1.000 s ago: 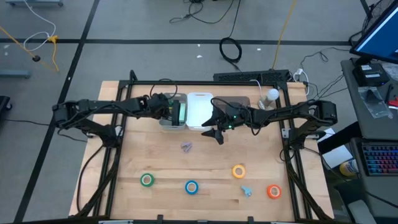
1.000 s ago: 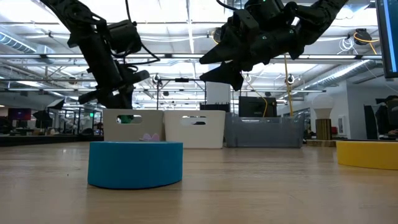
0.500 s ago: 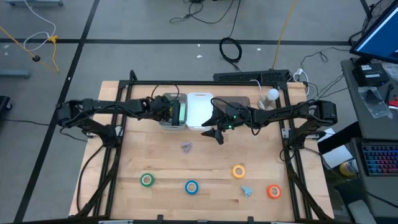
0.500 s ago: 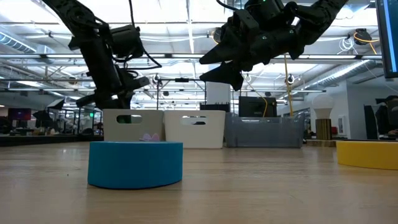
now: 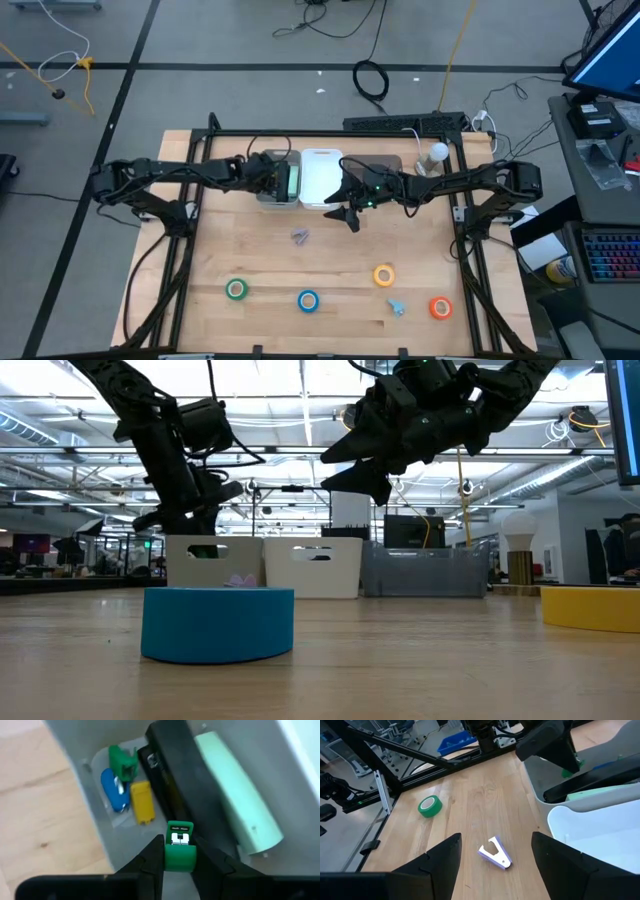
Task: Pick and place Stapler, Stapler remover, tape
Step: Put the green stapler into the gray bin, then put the green tape into the black bin
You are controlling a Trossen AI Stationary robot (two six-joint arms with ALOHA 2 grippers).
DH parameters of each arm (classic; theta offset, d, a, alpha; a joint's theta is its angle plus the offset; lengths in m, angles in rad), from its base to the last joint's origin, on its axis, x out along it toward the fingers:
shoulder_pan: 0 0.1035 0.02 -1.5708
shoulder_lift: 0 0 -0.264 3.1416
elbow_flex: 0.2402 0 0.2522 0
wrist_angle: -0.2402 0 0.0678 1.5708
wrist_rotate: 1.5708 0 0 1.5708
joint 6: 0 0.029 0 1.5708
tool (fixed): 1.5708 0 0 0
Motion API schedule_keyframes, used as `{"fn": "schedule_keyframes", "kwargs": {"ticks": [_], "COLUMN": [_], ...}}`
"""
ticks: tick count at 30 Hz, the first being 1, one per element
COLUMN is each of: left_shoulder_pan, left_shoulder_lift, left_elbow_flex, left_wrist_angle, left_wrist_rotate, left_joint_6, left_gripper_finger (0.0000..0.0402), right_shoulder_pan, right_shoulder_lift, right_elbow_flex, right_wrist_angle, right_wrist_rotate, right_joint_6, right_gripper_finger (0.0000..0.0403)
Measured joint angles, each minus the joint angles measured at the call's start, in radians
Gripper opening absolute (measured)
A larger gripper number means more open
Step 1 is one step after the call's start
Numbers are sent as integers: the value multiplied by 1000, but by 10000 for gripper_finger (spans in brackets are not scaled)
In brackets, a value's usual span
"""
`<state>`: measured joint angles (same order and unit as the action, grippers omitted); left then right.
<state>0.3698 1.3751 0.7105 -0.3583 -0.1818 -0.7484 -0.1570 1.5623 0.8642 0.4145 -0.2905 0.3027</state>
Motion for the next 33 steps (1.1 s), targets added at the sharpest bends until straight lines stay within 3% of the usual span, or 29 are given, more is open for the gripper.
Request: {"fn": "schedule_keyframes", "kwargs": {"ticks": [5,18,23,33], "left_shoulder_pan": [0,4,42,57], "left_shoulder_lift": [0,-3,-65,-316], "left_elbow_flex": [0,0,0,0], "left_wrist_angle": [19,18,43,69], "left_wrist_rotate": [-1,0,51,179], "left_joint_6": [14,47,68,104], "left_gripper_finger": [92,170,170,170], "right_shoulder_pan": [0,0,0,0], "right_shoulder_lift": [0,0,0,0], "right_elbow_flex": [0,0,0,0], "right_wrist_angle": [0,0,-1,-11], "right_wrist_rotate": [0,0,-2,-2], "right_joint_6": [0,0,0,52], "right_gripper_finger": [235,232,229,228]}}
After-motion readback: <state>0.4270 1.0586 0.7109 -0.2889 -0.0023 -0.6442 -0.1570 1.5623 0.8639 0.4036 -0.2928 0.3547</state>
